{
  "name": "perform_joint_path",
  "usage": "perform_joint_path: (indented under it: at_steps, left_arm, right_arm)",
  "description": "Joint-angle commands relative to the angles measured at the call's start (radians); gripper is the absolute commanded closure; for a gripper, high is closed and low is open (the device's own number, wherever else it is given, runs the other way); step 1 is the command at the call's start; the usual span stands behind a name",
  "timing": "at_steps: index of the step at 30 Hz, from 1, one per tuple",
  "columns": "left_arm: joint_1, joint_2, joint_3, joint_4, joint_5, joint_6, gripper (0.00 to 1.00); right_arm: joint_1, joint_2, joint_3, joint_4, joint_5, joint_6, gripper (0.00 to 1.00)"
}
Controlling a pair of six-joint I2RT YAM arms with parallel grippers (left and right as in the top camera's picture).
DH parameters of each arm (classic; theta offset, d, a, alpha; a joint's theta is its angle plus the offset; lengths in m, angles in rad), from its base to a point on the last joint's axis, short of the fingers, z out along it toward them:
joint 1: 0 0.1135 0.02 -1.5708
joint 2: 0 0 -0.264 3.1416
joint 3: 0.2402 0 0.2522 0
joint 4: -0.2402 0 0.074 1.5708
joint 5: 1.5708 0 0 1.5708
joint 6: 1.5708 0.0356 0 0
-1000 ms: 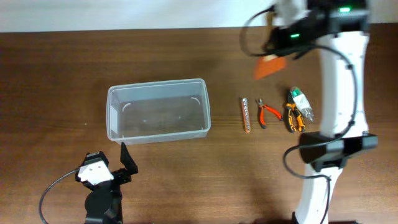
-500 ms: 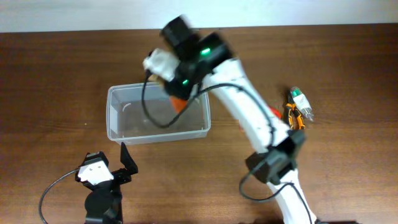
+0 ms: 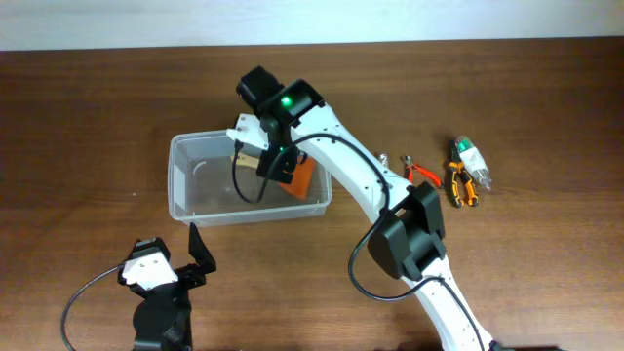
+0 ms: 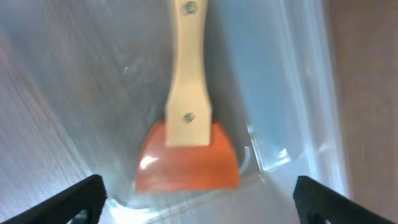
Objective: Pack container
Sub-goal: 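Carry the scraper into the container and open the right gripper, then grasp the green-capped marker pack with the right gripper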
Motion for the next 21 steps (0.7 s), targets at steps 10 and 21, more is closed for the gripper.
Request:
perform_joint_path:
  at_steps: [10, 21]
  left_arm:
    - [-0.004, -0.005, -0.004, -0.001, -0.003, 0.009, 0.01]
    - [-0.004, -0.005, -0.004, -0.001, -0.004, 0.009, 0.01]
  right_arm:
    - [-0.096, -0.230, 0.281, -0.064, 0.045, 0.319, 0.01]
    - [-0.644, -0.202, 0.125, -0.215, 0.085, 0.825, 0.01]
